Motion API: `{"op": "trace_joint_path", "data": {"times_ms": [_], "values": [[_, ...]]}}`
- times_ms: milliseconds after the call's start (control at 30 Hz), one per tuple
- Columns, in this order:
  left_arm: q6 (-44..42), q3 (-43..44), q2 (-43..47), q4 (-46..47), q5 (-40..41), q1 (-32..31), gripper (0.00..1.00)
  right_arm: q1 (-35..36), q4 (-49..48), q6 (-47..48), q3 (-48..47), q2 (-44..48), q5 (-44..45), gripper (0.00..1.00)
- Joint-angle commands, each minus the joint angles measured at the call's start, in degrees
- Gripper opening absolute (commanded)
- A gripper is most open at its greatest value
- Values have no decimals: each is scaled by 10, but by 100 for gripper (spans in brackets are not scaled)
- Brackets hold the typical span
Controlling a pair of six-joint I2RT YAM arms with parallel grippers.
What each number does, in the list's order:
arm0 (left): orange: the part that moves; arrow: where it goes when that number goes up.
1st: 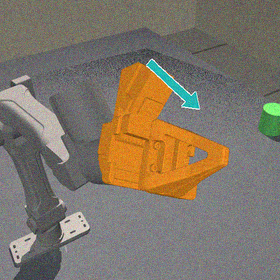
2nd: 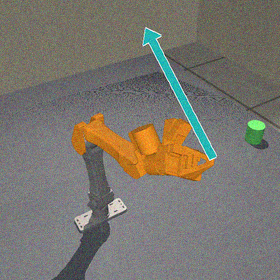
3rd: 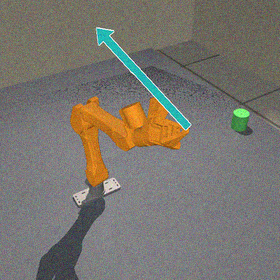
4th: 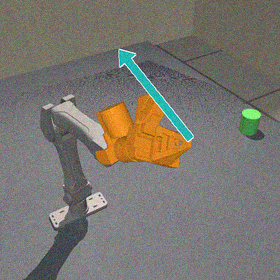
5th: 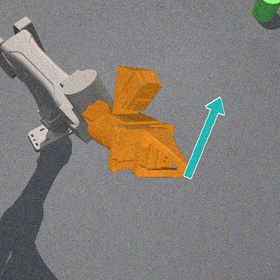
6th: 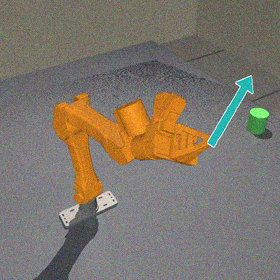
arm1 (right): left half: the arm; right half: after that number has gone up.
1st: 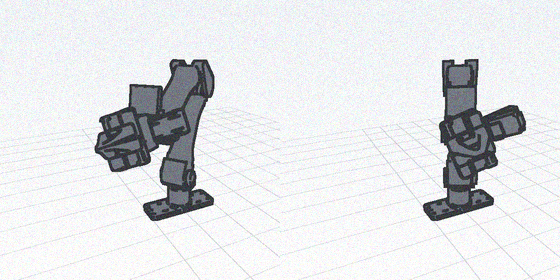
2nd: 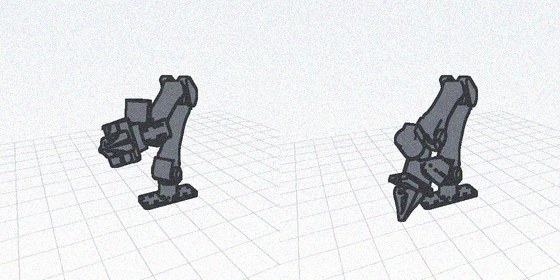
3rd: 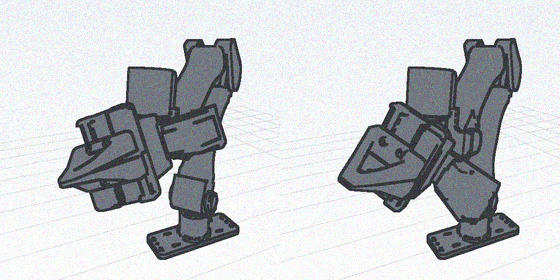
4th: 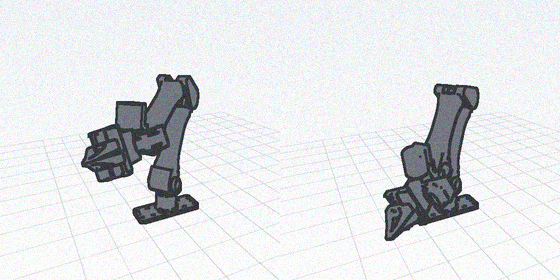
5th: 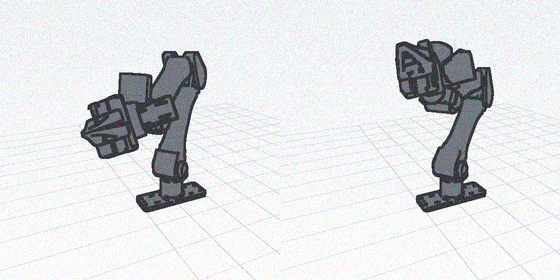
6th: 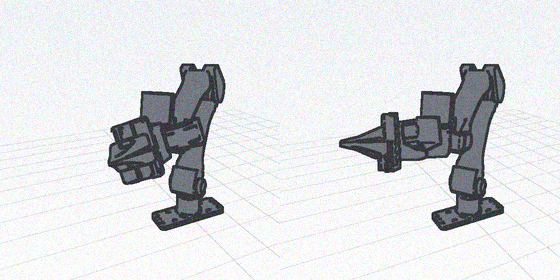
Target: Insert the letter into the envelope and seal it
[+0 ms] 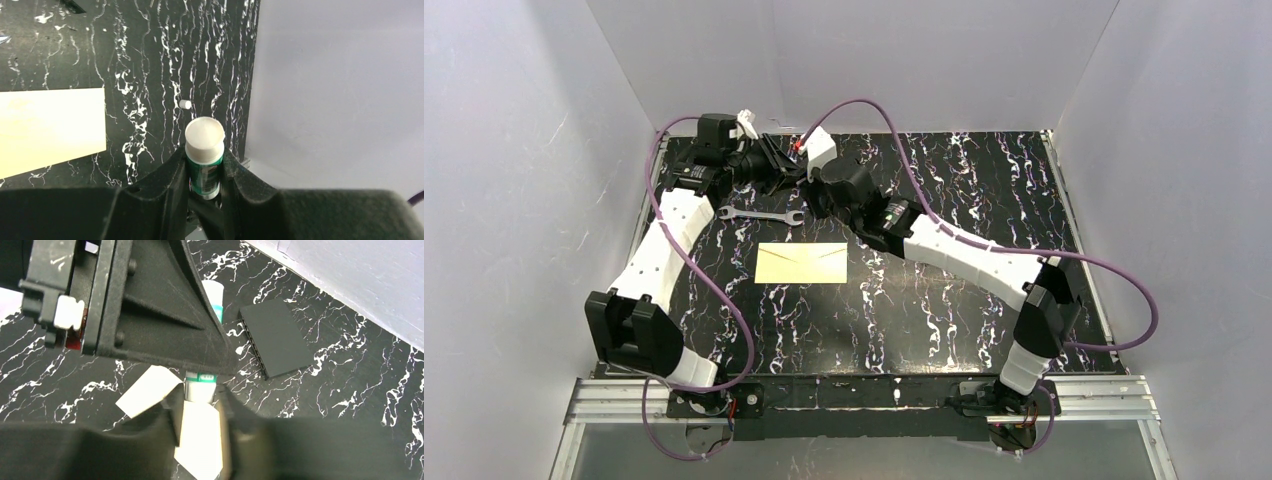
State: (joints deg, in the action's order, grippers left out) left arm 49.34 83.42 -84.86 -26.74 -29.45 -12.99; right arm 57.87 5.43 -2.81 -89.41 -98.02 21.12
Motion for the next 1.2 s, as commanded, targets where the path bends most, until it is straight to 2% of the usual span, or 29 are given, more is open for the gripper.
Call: {"op": "trace_joint_path", "data": {"times_ms": [0,33,67,267,433,500,667,933,1167], "values": [[-66,13,37,36,-76,-4,0,-15,53,-63,-32,43,-73,58],[-101,11,39,45,-87,-4,0,-24,49,-87,-25,57,-115,65],[-144,9,43,55,-100,-4,0,-33,42,-112,-13,74,-152,68],[-394,-40,91,91,-177,-4,0,-72,-44,-217,91,199,-292,69],[-520,-84,114,129,-288,-4,0,-91,-103,-287,139,263,-281,65],[-553,-96,127,141,-294,-5,0,-92,-101,-300,132,264,-268,65],[-595,-101,147,134,-328,-4,0,-94,-107,-312,92,230,-306,69],[-596,-129,169,148,-338,-4,0,-93,-68,-306,38,175,-340,70],[-557,-129,159,157,-336,-4,0,-94,-11,-285,-10,136,-344,65]]}}
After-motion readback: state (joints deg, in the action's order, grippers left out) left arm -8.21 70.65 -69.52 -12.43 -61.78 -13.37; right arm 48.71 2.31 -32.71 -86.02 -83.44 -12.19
